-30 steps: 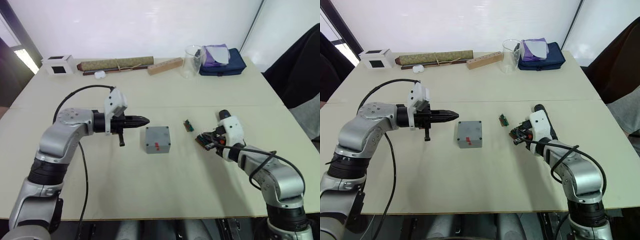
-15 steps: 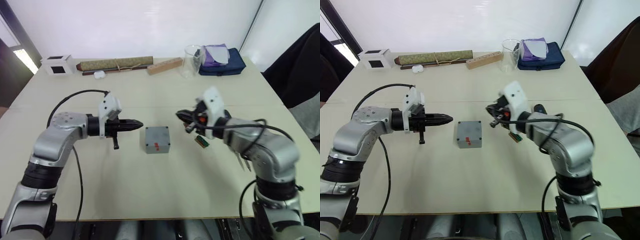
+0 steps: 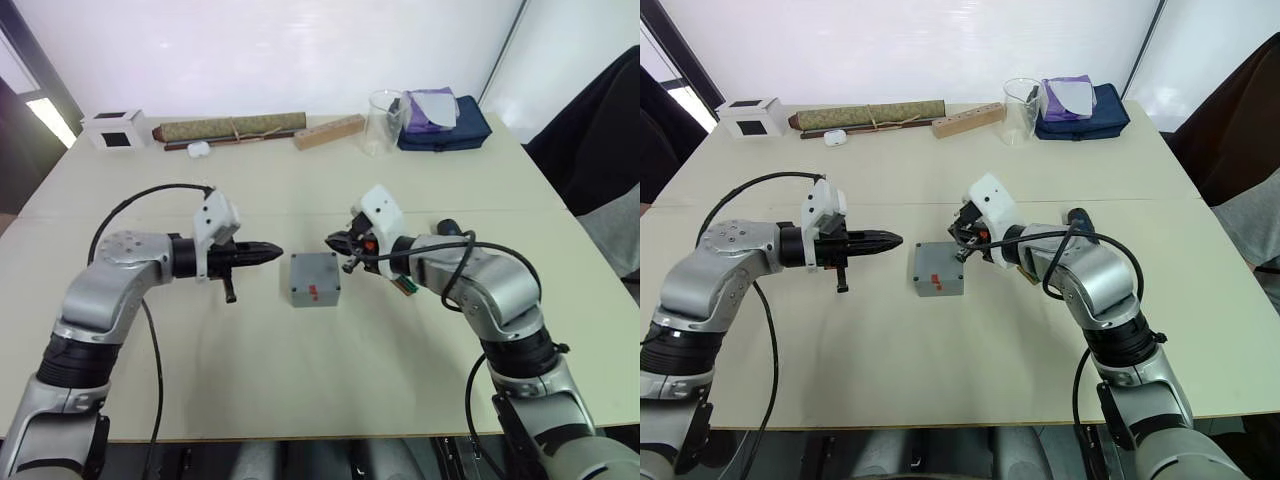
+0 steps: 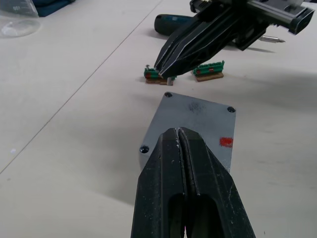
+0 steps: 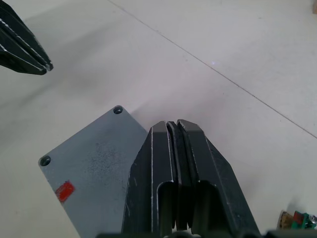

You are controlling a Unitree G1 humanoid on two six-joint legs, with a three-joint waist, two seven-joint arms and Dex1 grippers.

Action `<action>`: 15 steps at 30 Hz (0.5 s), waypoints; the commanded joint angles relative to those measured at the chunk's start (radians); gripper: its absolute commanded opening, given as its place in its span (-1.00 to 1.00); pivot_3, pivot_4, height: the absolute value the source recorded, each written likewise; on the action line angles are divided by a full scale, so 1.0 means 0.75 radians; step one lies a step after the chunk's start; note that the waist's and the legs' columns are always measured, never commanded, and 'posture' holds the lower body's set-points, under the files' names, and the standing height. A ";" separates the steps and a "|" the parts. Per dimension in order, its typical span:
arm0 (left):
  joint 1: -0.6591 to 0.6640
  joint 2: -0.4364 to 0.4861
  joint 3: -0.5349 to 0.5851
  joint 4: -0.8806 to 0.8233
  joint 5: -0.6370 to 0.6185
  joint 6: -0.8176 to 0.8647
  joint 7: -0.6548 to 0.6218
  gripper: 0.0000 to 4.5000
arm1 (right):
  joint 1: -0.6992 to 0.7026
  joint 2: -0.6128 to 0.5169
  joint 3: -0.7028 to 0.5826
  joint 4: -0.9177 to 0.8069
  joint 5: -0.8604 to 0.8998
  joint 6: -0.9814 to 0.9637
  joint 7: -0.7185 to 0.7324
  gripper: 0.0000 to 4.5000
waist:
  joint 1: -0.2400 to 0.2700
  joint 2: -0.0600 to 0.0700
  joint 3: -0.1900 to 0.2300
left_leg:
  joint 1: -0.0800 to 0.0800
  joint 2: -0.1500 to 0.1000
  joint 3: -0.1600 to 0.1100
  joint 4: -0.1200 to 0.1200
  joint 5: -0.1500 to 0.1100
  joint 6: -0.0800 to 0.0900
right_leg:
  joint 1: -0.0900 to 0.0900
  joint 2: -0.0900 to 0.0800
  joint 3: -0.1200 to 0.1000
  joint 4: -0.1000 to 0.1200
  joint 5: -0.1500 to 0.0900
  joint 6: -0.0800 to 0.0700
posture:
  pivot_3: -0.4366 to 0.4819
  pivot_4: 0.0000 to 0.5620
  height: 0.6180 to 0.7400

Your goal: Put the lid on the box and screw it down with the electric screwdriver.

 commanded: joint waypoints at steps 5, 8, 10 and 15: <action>-0.007 -0.001 0.016 -0.050 -0.024 0.003 0.011 -1.00 | 0.012 0.004 -0.009 -0.007 -0.027 -0.038 0.013 -0.98 | 0.000 0.000 0.000 | 0.000 0.000 0.000 0.000 0.000 0.000 | 0.000 0.000 0.000 0.000 0.000 0.000 | -0.05 -0.47 0.93; -0.007 -0.003 0.018 -0.055 -0.027 0.012 0.017 -1.00 | 0.027 0.010 -0.007 -0.005 -0.032 -0.039 0.015 -0.98 | 0.000 0.000 0.000 | 0.000 0.000 0.000 0.000 0.000 0.000 | 0.000 0.000 0.000 0.000 0.000 0.000 | -0.05 -0.47 0.93; -0.007 -0.008 0.015 -0.058 -0.027 0.016 0.023 -1.00 | 0.037 0.014 -0.005 0.009 -0.041 -0.049 0.017 -0.98 | 0.000 0.000 0.000 | 0.000 0.000 0.000 0.000 0.000 0.000 | 0.000 0.000 0.000 0.000 0.000 0.000 | -0.05 -0.47 0.93; -0.017 -0.010 0.017 -0.051 -0.023 0.025 0.027 -1.00 | 0.043 0.026 -0.005 0.028 -0.052 -0.067 0.023 -0.98 | 0.000 0.000 0.000 | 0.000 0.000 0.000 0.000 0.000 0.000 | 0.000 0.000 0.000 0.000 0.000 0.000 | -0.05 -0.47 0.93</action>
